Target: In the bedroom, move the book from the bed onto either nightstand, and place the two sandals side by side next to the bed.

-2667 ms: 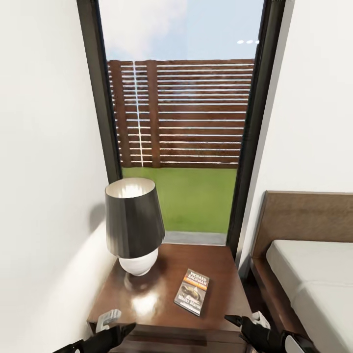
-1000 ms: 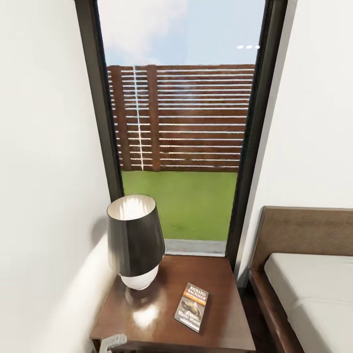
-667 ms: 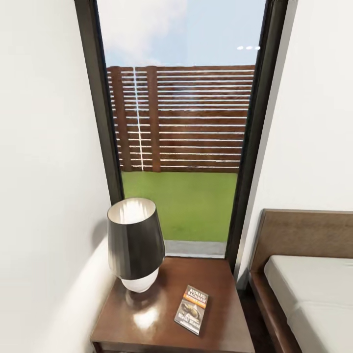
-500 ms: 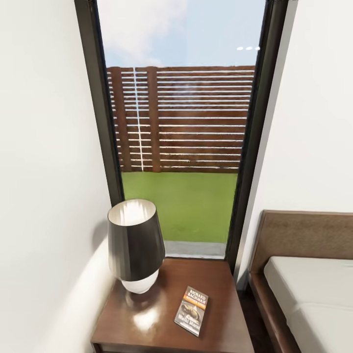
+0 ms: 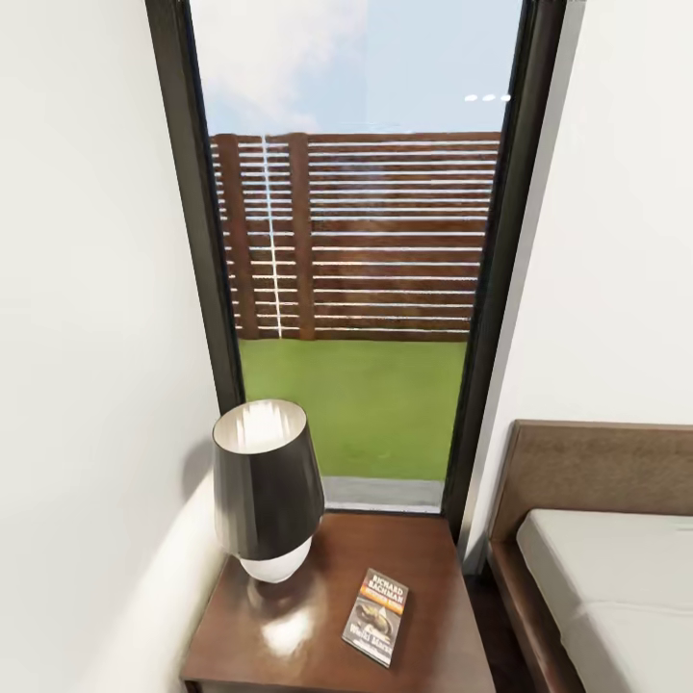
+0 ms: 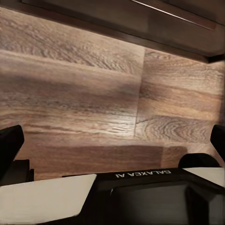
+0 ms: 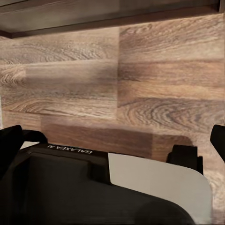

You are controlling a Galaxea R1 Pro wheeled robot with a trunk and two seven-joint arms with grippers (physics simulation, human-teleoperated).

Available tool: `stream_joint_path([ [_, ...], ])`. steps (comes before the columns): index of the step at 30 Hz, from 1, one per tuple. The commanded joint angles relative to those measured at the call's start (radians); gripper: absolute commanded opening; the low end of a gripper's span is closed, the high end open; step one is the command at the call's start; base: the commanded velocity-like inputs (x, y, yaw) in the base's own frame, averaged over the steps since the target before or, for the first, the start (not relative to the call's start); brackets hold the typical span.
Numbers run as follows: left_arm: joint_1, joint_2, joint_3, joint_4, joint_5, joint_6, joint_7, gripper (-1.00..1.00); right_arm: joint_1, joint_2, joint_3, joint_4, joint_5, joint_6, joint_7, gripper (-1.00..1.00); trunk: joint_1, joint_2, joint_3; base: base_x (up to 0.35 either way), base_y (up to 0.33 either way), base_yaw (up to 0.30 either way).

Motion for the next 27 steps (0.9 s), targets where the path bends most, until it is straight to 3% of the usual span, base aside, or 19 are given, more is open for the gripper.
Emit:
stream_joint_path([
  [1, -0.001, 0.000, 0.002, 0.007, 0.005, -0.002, -0.005, 1.00, 0.010, 0.000, 0.003, 0.004, -0.008, -0.003, 0.004, 1.00, -0.004, 0.007, 0.002, 0.000, 0.000, 0.000],
  [5, 0.000, 0.001, 0.002, 0.028, 0.006, -0.002, -0.005, 1.00, 0.031, 0.004, 0.004, 0.004, -0.008, -0.002, 0.002, 1.00, -0.019, 0.035, 0.015, 0.000, 0.000, 0.000],
  [27, -0.001, 0.009, 0.006, 0.035, 0.007, -0.017, -0.005, 1.00, 0.040, 0.010, 0.004, 0.002, -0.009, -0.008, -0.002, 1.00, -0.019, 0.035, 0.015, 0.000, 0.000, 0.000],
])
